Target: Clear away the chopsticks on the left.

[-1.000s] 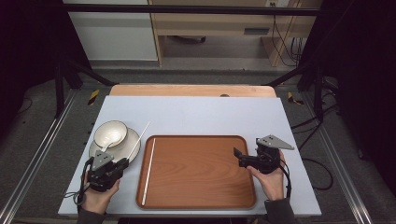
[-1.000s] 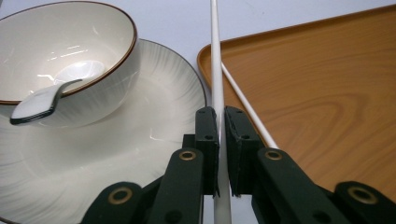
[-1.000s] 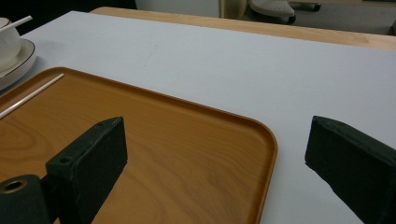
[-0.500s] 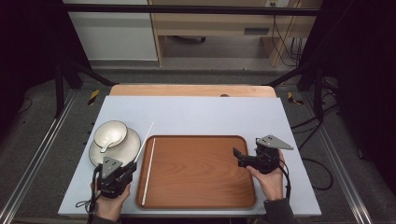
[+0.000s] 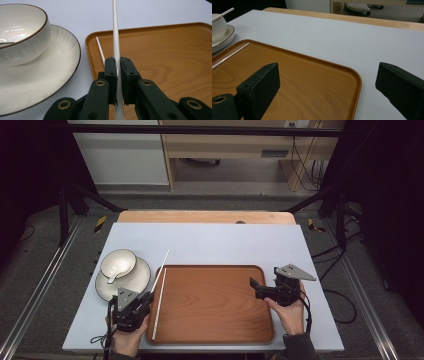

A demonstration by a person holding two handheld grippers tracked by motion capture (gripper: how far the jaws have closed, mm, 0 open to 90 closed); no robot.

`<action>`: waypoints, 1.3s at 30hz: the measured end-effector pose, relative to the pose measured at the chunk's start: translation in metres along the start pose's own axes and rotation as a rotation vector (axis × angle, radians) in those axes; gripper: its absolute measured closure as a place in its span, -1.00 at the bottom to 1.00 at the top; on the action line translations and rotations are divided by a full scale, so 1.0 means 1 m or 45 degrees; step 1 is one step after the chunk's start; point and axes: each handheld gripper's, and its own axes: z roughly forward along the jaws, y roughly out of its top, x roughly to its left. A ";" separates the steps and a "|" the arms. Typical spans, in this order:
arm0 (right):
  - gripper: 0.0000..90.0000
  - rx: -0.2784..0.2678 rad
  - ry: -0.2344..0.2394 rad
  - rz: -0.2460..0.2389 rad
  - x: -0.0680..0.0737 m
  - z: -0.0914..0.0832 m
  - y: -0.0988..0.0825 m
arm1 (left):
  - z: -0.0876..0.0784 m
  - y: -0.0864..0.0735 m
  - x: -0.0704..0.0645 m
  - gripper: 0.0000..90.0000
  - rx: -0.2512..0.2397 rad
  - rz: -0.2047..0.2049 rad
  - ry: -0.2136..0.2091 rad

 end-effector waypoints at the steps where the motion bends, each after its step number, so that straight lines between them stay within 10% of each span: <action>1: -0.88 -0.001 0.001 -0.002 0.000 0.000 0.000 | 0.000 -0.001 -0.001 0.86 -0.009 -0.010 0.000; 23: -0.88 0.032 0.006 -0.017 0.002 0.006 -0.003 | 0.020 -0.040 -0.028 0.86 -0.042 -0.166 0.035; 39: -0.87 0.037 0.006 -0.018 0.003 0.008 -0.004 | 0.031 -0.053 -0.031 0.86 0.026 -0.179 0.106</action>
